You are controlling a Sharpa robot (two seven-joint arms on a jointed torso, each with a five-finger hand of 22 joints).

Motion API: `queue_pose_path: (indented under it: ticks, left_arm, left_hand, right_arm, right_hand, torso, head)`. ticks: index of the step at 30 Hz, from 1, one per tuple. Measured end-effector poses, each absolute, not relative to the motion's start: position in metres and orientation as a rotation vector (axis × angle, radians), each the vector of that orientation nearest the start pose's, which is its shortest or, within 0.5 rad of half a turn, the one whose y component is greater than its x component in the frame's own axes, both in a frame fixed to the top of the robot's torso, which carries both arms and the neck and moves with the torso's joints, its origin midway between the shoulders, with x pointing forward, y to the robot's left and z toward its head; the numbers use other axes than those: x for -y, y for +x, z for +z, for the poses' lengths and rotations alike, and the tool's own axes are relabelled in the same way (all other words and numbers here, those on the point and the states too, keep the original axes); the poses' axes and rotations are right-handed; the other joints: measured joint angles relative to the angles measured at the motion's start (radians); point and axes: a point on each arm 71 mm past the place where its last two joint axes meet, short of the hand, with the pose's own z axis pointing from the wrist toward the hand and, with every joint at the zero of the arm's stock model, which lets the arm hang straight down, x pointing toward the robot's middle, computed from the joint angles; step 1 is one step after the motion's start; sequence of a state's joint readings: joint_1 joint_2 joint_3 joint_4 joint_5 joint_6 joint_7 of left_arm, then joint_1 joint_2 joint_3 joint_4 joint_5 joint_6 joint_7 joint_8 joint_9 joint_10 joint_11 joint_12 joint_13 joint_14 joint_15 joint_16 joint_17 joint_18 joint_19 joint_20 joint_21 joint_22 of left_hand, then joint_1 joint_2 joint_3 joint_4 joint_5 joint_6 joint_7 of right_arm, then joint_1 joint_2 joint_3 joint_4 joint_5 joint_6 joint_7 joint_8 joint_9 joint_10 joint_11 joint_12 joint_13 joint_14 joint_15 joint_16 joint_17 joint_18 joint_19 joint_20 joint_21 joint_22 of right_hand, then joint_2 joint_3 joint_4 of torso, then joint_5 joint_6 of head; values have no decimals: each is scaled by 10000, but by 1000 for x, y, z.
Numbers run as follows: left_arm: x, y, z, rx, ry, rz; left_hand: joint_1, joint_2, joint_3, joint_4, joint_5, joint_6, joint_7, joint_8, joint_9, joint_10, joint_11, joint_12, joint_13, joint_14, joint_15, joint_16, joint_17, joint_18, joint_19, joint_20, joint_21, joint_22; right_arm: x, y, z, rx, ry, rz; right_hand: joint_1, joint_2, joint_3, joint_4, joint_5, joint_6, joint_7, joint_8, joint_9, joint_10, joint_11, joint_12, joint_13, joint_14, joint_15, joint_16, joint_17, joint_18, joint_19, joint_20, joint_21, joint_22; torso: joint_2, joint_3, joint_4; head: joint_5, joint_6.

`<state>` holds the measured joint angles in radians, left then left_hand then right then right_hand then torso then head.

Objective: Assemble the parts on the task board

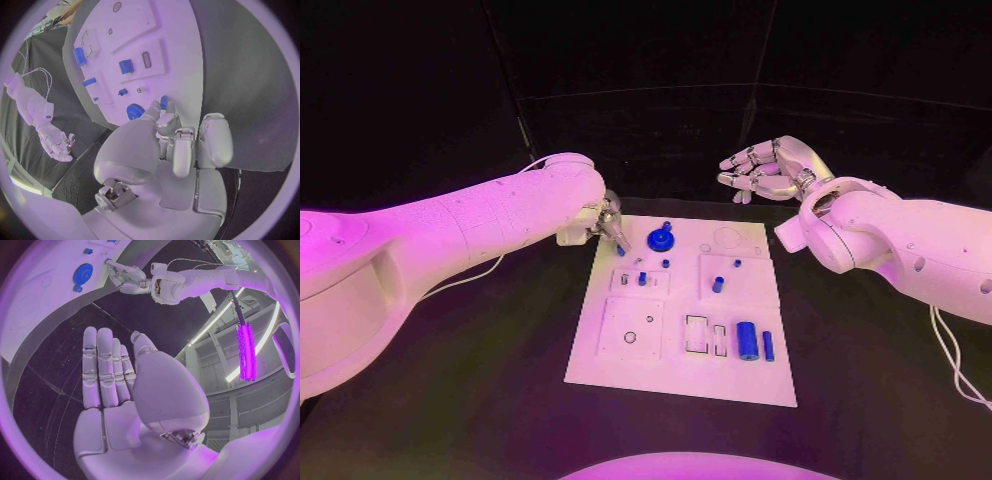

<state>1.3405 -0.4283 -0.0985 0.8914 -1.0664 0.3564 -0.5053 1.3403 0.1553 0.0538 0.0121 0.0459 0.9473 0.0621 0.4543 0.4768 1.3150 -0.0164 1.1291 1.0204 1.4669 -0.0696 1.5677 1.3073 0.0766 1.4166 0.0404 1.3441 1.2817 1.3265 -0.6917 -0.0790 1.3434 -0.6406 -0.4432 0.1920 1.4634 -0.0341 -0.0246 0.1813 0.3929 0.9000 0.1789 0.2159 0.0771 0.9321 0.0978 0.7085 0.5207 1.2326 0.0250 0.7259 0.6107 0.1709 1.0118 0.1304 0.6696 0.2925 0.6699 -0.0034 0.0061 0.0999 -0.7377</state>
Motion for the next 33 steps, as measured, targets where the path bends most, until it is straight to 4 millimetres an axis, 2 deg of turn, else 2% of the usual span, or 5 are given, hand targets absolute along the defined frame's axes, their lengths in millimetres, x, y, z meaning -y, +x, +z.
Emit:
queue_pose_path:
  ticks: [15, 21, 26, 30, 33]
  left_arm:
    - [-199, 578, -201, -23586, -2202, -2266]
    - [-205, 568, -196, -23343, -2366, -2722]
    - [-208, 557, -193, -23049, -2474, -3153]
    - [-212, 548, -189, -22717, -2651, -3449]
    - [-214, 540, -189, -22512, -2753, -3671]
  left_hand:
    - [28, 55, 132, 132, -15, -78, -68, 14, 1, 7, -7, -61, -114, 0, 0, 0, 0, 0, 11, -11, 0, 44]
    - [-380, -132, 625, -64, -8, -80, -66, 320, 1, 38, -37, -99, -162, 0, 1, 0, 0, 0, 11, -11, 0, 43]
    - [-650, -282, 939, -64, -7, -122, -98, 571, 2, 37, -36, -196, -237, 0, 1, 0, 0, 0, 10, -10, 0, 49]
    - [-827, -383, 1288, -155, -7, -139, -80, 632, 3, 43, -42, -197, -266, -9, -8, 0, 0, -1, 30, -29, 0, 68]
    - [-1030, -519, 1830, -355, -9, -150, -69, 668, 3, 90, -86, -245, -287, -36, -35, 0, 0, 0, 45, -45, 0, 90]
  right_arm:
    - [182, 537, -135, -14829, 4630, 11266]
    - [184, 537, -135, -14824, 4642, 11243]
    - [185, 537, -135, -14818, 4652, 11223]
    - [185, 537, -135, -14811, 4658, 11207]
    - [187, 538, -135, -14803, 4668, 11185]
  right_hand:
    - [0, 0, 0, 0, 49, 0, 0, 23, 0, -15, -15, 38, -12, 0, 0, 0, 0, 0, 0, 0, 0, 0]
    - [0, 0, 0, 0, 49, 0, 0, 40, 0, -15, -15, 38, -11, 0, 0, 0, 0, 1, 0, 0, 0, 0]
    - [0, 0, 0, 0, 49, 0, 0, 40, 0, -14, -14, 38, -11, 0, 0, 0, 0, 0, 0, 0, 0, 0]
    - [0, 0, 0, 0, 49, 0, 0, 40, 0, -14, -15, 38, -10, 0, 0, 0, 0, 0, 0, 0, 0, 0]
    - [0, 0, 0, 0, 49, 0, 0, 40, 0, -14, -14, 38, -19, 0, 0, 0, 0, 0, 0, 0, 0, 0]
  torso:
    - [-9, 2, 16]
    - [-13, 2, 18]
    - [-19, 6, 24]
    - [-20, 5, 25]
    - [-19, 3, 27]
  head:
    - [37, 24]
    - [64, 39]
    - [63, 53]
    - [35, 75]
    - [40, 65]
